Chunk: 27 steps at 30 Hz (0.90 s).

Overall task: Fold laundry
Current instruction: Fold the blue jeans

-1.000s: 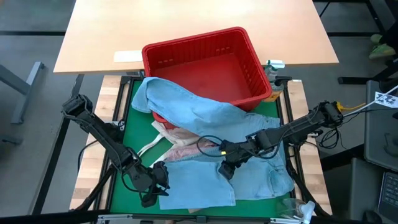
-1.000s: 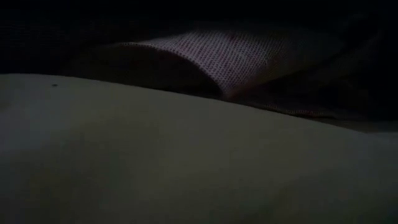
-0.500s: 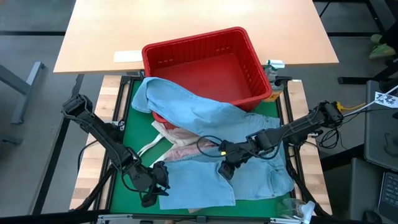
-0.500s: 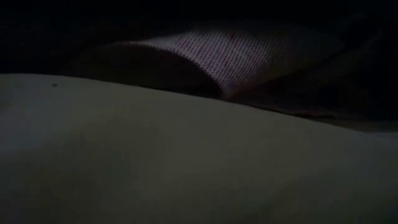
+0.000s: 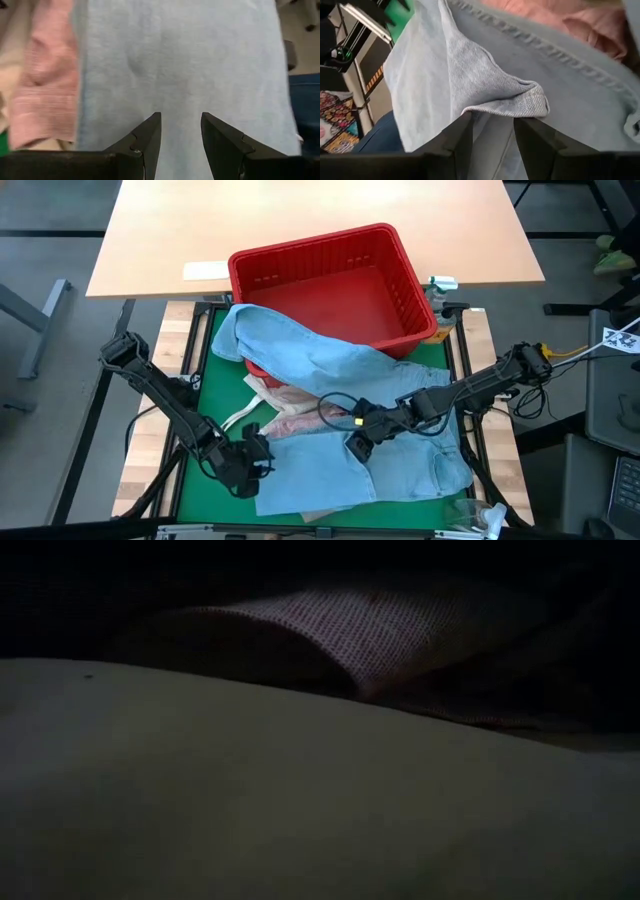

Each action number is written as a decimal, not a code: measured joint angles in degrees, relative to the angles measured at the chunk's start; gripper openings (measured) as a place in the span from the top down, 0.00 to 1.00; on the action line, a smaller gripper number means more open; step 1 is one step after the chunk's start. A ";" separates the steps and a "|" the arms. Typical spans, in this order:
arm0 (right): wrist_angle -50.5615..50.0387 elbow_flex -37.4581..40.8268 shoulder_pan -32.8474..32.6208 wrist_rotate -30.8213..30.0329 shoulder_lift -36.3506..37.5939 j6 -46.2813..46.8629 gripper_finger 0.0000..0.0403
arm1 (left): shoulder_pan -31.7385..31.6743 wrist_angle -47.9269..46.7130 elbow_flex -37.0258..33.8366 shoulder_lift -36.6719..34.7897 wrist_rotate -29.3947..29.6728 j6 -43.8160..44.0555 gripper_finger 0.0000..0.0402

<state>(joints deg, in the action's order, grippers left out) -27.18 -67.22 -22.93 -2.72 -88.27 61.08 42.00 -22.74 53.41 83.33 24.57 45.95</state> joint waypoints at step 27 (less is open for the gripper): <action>-14.17 -8.50 -3.31 -13.20 -6.74 -4.57 0.65 | -1.57 -16.04 -0.05 -10.14 -0.69 4.94 0.67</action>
<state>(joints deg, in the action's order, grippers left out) -41.35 -75.72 -26.24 -15.92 -95.00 56.51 40.43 -38.78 53.36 73.19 23.89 50.90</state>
